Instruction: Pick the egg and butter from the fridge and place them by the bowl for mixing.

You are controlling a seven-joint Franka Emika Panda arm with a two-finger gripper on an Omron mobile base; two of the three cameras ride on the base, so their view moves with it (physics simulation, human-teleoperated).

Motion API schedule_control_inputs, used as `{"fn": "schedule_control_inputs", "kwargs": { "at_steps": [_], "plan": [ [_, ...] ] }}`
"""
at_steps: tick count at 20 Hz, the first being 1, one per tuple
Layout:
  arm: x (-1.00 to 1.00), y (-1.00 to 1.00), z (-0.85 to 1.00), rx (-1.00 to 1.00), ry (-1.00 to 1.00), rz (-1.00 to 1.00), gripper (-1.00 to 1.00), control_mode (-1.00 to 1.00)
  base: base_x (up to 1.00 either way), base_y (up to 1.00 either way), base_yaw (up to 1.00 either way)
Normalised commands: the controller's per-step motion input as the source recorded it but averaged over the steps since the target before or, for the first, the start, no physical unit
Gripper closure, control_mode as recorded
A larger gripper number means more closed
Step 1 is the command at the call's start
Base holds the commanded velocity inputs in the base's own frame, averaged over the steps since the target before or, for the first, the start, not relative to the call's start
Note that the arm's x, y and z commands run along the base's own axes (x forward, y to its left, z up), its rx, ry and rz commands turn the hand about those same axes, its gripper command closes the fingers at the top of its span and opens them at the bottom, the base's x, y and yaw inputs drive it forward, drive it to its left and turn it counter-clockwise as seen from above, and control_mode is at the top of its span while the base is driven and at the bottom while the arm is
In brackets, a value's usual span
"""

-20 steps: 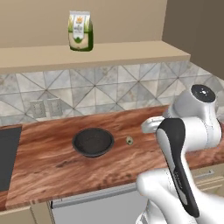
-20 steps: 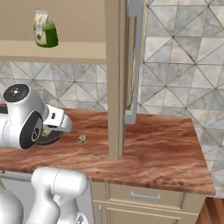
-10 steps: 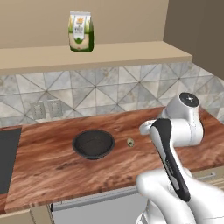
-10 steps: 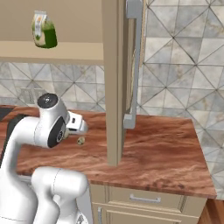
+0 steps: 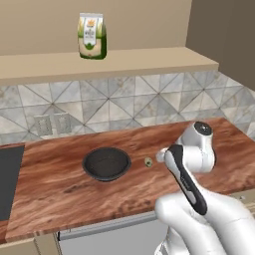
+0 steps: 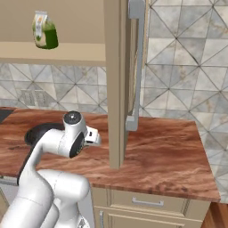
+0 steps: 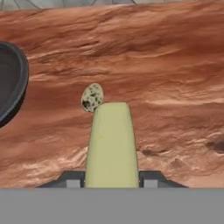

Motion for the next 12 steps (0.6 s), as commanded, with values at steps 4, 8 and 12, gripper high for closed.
{"fn": "schedule_control_inputs", "kwargs": {
  "at_steps": [4, 8, 12],
  "plan": [
    [0.63, -0.01, -0.58, 0.02, 0.22, 0.0, 1.0, -1.0, 0.0, 0.0, 0.0],
    [0.38, 0.12, -0.62, 0.0, 0.31, 0.0, 1.0, -1.0, 0.0, 0.0, 0.0],
    [0.36, 0.44, -0.61, 0.0, 0.32, 0.0, 1.0, -1.0, 0.0, 0.0, 0.0]
  ]
}}
